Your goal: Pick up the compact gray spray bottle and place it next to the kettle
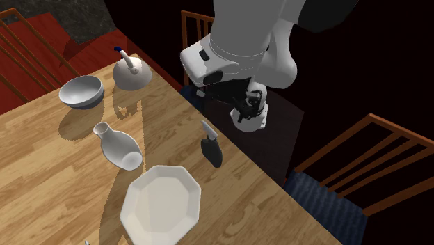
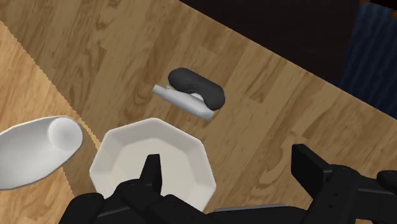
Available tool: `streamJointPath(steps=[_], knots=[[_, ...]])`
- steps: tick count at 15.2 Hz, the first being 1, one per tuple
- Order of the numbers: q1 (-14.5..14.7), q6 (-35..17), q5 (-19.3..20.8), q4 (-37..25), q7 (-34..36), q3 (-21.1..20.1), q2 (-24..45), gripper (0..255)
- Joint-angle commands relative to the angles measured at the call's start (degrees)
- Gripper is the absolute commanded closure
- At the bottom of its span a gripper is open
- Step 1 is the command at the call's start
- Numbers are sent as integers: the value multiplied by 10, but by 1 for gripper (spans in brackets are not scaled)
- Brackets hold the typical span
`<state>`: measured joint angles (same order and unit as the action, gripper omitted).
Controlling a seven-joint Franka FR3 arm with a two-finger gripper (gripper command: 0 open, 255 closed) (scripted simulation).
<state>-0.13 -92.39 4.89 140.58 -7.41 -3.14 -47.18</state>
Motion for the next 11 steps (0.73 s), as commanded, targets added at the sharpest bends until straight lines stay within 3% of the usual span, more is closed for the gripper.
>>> streamJointPath(steps=[1, 9, 11], knots=[[0, 0, 0, 0, 0, 0, 0, 0], [122, -150, 89, 165, -401, 143, -35, 0], [121, -167, 93, 179, -400, 147, -32, 0]])
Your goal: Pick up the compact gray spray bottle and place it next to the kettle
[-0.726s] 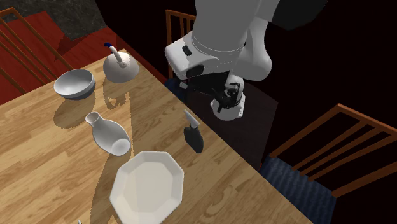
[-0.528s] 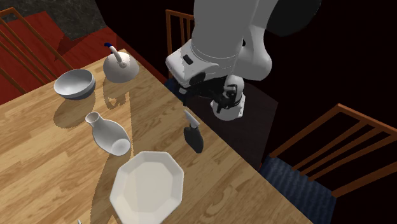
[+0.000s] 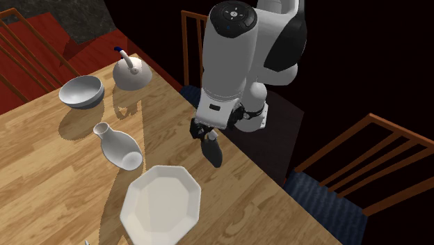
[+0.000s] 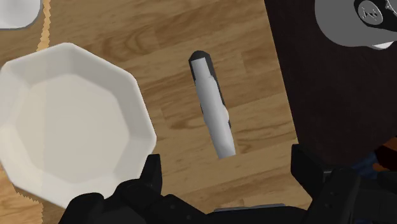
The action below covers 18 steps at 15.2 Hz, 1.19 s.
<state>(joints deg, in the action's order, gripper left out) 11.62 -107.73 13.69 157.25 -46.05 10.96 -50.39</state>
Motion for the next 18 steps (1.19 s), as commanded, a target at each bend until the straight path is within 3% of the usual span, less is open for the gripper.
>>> streamJointPath(steps=[1, 6, 14, 15, 18], knots=[[3, -22, 7, 19, -14, 8, 2, 0], [-2, -63, 16, 48, -12, 16, 13, 0], [-2, -63, 16, 48, -12, 16, 13, 0], [-2, -63, 16, 48, -12, 16, 13, 255], [-2, -63, 16, 48, -12, 16, 13, 255]])
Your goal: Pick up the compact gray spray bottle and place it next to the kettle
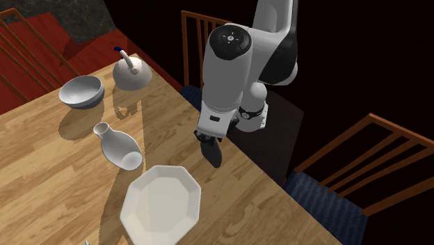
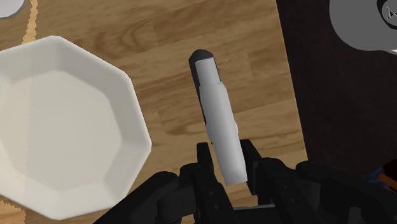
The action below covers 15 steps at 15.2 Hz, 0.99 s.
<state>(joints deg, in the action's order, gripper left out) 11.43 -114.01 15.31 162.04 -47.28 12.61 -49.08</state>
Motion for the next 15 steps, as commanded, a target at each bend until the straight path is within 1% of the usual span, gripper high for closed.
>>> streamJointPath(steps=[1, 6, 15], knots=[[0, 0, 0, 0, 0, 0, 0, 255], [0, 0, 0, 0, 0, 0, 0, 255], [6, 77, -15, -61, -7, -12, -16, 255]])
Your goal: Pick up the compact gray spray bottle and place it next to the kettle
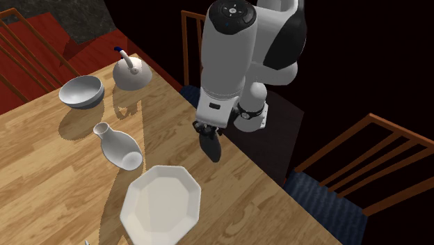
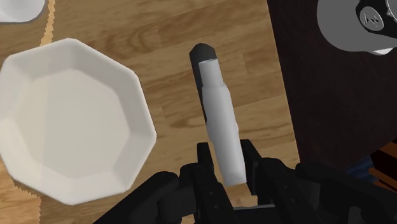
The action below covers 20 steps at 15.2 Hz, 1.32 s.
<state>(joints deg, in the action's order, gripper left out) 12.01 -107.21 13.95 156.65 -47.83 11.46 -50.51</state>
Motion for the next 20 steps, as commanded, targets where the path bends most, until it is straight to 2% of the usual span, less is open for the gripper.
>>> streamJointPath(steps=[1, 20], knots=[[1, 17, -3, -14, -2, -2, -3, 255], [10, 155, -24, -167, -15, -22, 11, 255]])
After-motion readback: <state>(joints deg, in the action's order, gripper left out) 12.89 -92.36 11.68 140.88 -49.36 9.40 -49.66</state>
